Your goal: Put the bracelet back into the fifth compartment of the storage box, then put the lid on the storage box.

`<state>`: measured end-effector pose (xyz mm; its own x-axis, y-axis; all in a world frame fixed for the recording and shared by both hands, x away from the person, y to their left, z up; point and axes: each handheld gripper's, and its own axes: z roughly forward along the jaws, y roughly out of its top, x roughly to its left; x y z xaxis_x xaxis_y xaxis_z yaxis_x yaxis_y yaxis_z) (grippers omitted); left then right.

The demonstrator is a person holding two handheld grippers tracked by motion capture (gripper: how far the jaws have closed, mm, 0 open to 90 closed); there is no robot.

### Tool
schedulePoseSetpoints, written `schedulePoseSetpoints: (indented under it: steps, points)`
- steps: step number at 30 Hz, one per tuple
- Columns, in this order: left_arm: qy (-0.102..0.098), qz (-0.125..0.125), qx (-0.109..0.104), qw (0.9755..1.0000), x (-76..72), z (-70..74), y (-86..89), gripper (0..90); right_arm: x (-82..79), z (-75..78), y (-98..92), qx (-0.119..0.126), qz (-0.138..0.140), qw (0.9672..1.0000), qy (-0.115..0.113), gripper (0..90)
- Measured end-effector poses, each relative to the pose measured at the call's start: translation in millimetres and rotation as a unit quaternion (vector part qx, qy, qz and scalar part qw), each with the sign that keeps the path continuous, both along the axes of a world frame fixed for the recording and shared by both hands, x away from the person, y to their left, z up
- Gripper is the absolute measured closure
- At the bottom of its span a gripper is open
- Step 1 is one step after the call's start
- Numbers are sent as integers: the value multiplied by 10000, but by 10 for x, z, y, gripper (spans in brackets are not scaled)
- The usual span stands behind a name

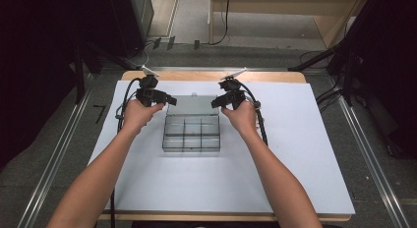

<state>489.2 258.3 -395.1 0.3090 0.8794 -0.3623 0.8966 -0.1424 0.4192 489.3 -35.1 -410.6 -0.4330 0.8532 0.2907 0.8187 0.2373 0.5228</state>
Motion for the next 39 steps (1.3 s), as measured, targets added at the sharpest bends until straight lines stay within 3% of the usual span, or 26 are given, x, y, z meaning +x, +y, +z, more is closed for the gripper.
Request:
schedulePoseSetpoints:
  steps: [6,12,21,24,29,36,39]
  points:
    - [-150,-85,-64,9998,-90,57,3,435,-72,47,-87,201,88,9998,-30,492]
    - [-218,-84,-143,9996,-153,68,-6,434,-137,103,-135,104,182,9996,-203,494]
    - [-389,-183,-286,9987,-319,106,-17,431,-205,67,-264,90,171,9995,-231,493]
    - [-389,-229,-258,9986,-369,101,-18,429,-228,51,-303,-35,177,9995,-264,493]
    - [-392,-212,-382,9983,-432,89,5,426,-281,59,-350,-74,192,9993,-320,493]
    - [-579,-152,-262,9979,-532,96,33,425,-349,60,-413,-118,210,9990,-382,491]
    - [-566,-159,-240,9980,-553,80,42,425,-372,58,-440,-99,201,9989,-415,491]
